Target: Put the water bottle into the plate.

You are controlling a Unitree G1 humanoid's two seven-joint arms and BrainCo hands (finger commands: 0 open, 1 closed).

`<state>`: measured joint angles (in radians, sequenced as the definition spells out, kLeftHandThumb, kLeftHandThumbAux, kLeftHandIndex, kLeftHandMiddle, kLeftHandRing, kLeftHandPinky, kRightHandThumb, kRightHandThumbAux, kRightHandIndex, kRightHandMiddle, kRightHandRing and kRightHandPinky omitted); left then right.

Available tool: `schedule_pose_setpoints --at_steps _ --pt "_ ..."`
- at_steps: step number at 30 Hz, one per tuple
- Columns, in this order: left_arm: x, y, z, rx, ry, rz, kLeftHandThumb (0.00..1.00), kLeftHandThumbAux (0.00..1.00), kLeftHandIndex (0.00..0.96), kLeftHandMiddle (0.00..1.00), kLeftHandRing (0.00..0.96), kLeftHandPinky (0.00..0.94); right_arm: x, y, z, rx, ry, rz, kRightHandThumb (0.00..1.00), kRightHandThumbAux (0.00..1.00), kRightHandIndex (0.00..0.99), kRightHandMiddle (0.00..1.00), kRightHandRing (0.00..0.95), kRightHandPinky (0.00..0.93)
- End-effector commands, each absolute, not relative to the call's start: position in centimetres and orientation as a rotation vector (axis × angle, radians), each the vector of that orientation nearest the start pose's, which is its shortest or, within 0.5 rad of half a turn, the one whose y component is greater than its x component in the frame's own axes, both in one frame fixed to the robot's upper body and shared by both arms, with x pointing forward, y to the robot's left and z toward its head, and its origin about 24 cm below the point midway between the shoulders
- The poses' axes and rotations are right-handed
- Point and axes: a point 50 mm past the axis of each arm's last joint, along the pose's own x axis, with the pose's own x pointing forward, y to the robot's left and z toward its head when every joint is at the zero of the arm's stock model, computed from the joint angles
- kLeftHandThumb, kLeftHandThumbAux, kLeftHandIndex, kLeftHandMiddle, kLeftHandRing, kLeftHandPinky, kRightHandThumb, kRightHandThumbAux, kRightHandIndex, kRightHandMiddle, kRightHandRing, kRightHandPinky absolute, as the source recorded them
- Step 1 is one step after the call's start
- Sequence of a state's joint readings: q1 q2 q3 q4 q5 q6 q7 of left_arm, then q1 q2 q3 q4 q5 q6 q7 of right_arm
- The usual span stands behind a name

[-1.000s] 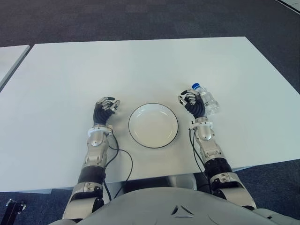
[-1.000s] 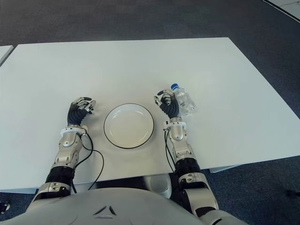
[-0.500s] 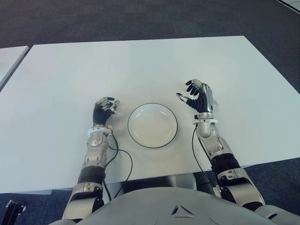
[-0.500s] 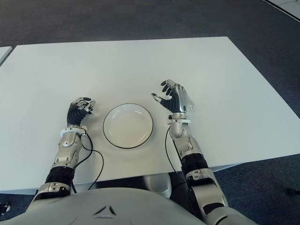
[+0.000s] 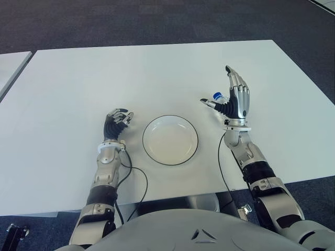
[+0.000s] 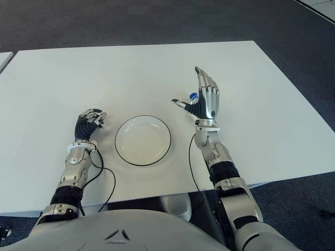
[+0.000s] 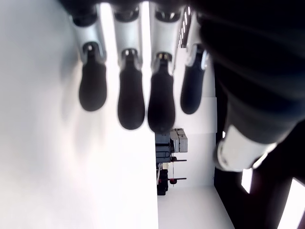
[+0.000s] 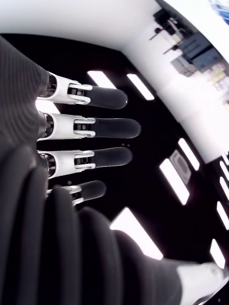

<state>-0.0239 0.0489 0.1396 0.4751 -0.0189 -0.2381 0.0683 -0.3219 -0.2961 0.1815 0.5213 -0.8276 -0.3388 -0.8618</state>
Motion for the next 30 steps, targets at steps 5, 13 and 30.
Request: schedule_pose_setpoints --at_steps 5,13,30 --pt "21.7 19.3 -6.0 0.011 0.352 0.216 0.705 0.716 0.434 0.662 0.648 0.634 29.7 -17.0 5.3 -1.053 -0.524 -0.43 0.414 0.421 0.0 0.0 0.0 0.0" --pt "21.7 19.3 -5.9 0.015 0.348 0.21 0.706 0.716 0.434 0.667 0.653 0.642 29.9 -17.0 5.2 -1.101 -0.382 -0.471 0.516 0.318 0.0 0.0 0.0 0.0" --pt "21.7 19.2 -5.8 0.017 0.348 0.211 0.707 0.716 0.434 0.671 0.658 0.643 30.3 -17.3 3.6 -1.278 0.015 -0.356 0.547 0.143 0.0 0.0 0.0 0.0"
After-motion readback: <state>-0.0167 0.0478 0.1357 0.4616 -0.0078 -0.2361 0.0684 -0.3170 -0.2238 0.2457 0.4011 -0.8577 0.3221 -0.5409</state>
